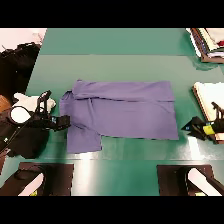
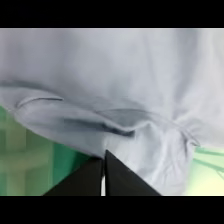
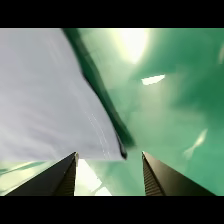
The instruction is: Fold the shirts.
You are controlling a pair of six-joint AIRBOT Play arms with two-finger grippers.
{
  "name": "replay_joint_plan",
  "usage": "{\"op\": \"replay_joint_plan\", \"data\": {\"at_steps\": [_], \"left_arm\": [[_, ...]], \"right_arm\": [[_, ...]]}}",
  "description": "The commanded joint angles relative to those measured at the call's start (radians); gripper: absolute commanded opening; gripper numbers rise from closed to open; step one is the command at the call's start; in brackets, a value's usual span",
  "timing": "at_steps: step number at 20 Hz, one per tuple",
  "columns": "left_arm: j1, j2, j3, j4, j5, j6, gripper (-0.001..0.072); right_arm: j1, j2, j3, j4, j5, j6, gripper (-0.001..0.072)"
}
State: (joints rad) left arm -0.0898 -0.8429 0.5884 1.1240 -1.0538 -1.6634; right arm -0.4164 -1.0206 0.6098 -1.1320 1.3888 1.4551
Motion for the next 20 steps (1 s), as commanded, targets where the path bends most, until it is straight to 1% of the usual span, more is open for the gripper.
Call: {"op": "replay_joint_plan", "data": {"at_steps": [1,3,4,5,8,10,11,12,15,18,20], "left_arm": [[0.001,0.003,0.010,-0.003,0.005,0.007,0.0024],[0.001,0.003,0.010,-0.003,0.005,0.007,0.0025],[0.001,0.003,0.010,-0.003,0.005,0.007,0.0024],[0.001,0.003,0.010,-0.003,0.005,0.013,0.0025],[0.001,0.003,0.010,-0.002,-0.006,0.015,0.0024],[0.001,0.005,0.010,0.005,-0.037,0.014,0.0023],[0.001,0.011,0.010,0.018,-0.056,0.014,0.0022],[0.001,0.031,0.011,0.039,-0.081,0.011,0.0022],[0.001,0.179,0.008,0.105,-0.179,-0.048,0.0022],[0.001,0.325,0.008,0.091,-0.384,-0.062,0.0023],[0.001,0.399,0.008,0.065,-0.484,-0.103,0.0023]], "right_arm": [[-0.058,0.002,-0.129,0.068,-0.025,-0.002,0.0429],[-0.018,-0.031,-0.134,0.068,-0.060,-0.002,0.0429],[0.011,-0.050,-0.125,0.068,-0.076,-0.001,0.0405],[0.042,-0.069,-0.111,0.068,-0.089,-0.001,0.0314],[0.137,-0.115,-0.061,0.066,-0.132,-0.001,0.0300],[0.179,-0.124,-0.029,0.059,-0.135,-0.001,0.0071],[0.194,-0.117,-0.016,0.052,-0.128,-0.001,0.0029],[0.205,-0.100,-0.004,0.034,-0.116,-0.001,0.0014],[0.217,-0.007,0.028,-0.064,-0.040,-0.001,0.0014],[0.217,0.126,0.039,-0.174,0.076,-0.001,0.0014],[0.217,0.217,0.039,-0.220,0.143,0.000,0.0014]]}}
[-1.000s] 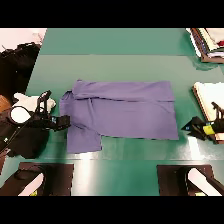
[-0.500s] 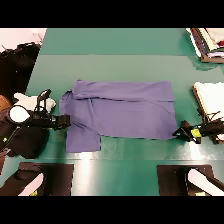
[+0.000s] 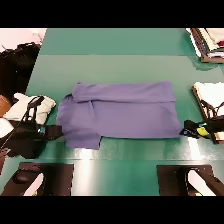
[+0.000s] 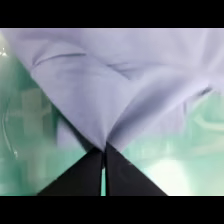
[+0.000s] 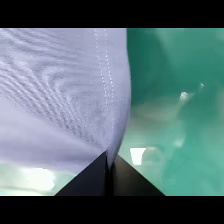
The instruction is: Fold the shirts.
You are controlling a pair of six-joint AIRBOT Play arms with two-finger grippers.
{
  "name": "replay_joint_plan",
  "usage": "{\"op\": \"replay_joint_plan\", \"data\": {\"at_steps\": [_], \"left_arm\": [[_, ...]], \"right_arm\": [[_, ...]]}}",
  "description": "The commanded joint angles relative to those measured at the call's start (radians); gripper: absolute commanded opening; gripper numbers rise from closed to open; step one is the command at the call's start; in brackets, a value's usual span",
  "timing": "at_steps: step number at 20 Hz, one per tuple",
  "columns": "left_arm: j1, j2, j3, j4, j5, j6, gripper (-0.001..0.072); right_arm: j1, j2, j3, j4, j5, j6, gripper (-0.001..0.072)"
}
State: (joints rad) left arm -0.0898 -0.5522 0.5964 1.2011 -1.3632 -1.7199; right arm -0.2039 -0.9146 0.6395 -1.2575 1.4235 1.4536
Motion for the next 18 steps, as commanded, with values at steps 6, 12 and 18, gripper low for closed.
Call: {"op": "replay_joint_plan", "data": {"at_steps": [6,12,18], "left_arm": [[0.001,0.054,0.105,-0.029,0.061,0.010,0.0023],[0.001,-0.319,0.267,-0.026,0.349,0.132,0.0024],[0.001,-0.581,0.375,-0.022,0.531,0.131,0.0025]], "right_arm": [[0.005,0.196,0.150,-0.060,0.101,0.009,0.0013],[0.046,-0.154,0.427,0.009,-0.019,-0.016,0.0014],[0.117,-0.554,0.754,0.070,-0.069,-0.015,0.0015]]}}
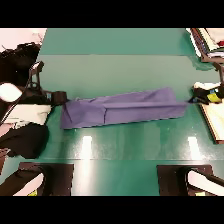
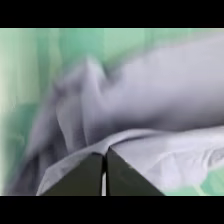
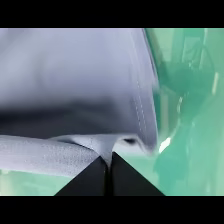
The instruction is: Fold the shirts.
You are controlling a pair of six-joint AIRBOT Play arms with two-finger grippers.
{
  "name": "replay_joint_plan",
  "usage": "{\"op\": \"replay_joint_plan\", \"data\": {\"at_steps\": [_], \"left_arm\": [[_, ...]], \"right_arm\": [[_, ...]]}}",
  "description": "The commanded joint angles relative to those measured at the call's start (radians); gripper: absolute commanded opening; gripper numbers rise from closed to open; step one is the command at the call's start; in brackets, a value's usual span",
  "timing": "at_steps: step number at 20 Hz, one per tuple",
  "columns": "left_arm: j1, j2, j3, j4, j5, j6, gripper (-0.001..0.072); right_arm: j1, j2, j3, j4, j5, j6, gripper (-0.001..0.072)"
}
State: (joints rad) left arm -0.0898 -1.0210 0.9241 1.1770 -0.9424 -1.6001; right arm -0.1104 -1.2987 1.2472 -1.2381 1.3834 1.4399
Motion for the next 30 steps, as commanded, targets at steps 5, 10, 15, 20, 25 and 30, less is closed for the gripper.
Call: {"op": "replay_joint_plan", "data": {"at_steps": [5,10,15,20,25,30], "left_arm": [[0.001,-0.149,0.063,0.003,0.134,0.011,0.0538],[-0.001,-0.146,0.102,-0.019,0.006,0.011,0.0525],[-0.053,-0.147,0.102,-0.051,0.046,0.037,0.0025],[-0.184,-0.158,0.105,-0.082,0.161,0.010,0.0024],[-0.300,-0.289,0.162,-0.151,0.201,0.003,0.0024],[-0.425,-0.517,0.329,-0.167,0.199,0.003,0.0024]], "right_arm": [[-0.027,-0.370,0.338,0.255,0.002,-0.050,0.0422],[-0.143,-0.395,0.271,0.259,0.096,-0.130,0.0561],[-0.246,-0.396,0.071,0.306,0.049,-0.204,0.0580],[-0.196,-0.467,0.031,0.418,0.016,-0.237,0.0555],[-0.050,-0.528,0.123,0.432,0.010,-0.238,0.0264],[0.017,-0.426,0.212,0.438,0.041,-0.261,0.0014]]}}
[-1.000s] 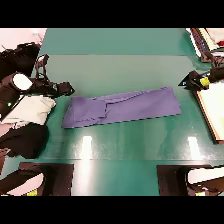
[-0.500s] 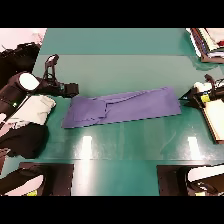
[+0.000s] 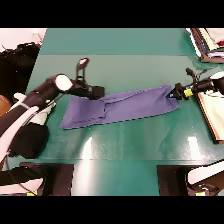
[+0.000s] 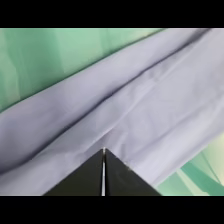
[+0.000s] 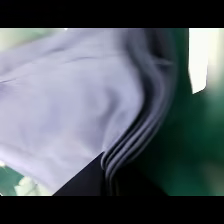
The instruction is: Fold the shirts.
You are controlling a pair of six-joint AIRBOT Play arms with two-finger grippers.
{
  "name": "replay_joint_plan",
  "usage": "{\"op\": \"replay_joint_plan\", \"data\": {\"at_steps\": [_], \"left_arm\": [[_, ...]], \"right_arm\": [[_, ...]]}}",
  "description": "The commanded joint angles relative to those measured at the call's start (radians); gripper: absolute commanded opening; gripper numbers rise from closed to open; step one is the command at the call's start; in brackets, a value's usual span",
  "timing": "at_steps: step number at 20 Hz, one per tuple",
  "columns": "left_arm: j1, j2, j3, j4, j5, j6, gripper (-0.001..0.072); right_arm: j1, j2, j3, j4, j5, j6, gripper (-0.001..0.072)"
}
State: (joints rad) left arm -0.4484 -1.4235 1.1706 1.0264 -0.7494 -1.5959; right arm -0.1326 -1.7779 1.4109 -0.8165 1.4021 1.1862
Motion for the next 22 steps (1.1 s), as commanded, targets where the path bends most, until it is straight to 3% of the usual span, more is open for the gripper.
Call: {"op": "replay_joint_plan", "data": {"at_steps": [1,6,11,18,22], "left_arm": [[-0.087,-0.160,0.117,-0.016,0.005,-0.002,0.0024],[-0.174,-0.343,0.283,-0.022,-0.016,-0.001,0.0024],[-0.200,-0.411,0.338,-0.055,-0.017,-0.002,0.0024],[-0.183,-0.411,0.338,-0.060,-0.013,-0.002,0.0024],[-0.094,-0.301,0.338,0.000,-0.067,-0.002,0.0023]], "right_arm": [[0.051,0.093,0.066,0.021,0.025,0.002,0.0013],[0.135,0.267,0.176,0.143,0.036,0.053,0.0014],[0.266,0.298,0.302,0.171,0.037,0.108,0.0013],[0.405,0.298,0.365,0.171,0.006,0.115,0.0014],[0.461,0.298,0.365,0.171,-0.022,0.114,0.0014]]}}
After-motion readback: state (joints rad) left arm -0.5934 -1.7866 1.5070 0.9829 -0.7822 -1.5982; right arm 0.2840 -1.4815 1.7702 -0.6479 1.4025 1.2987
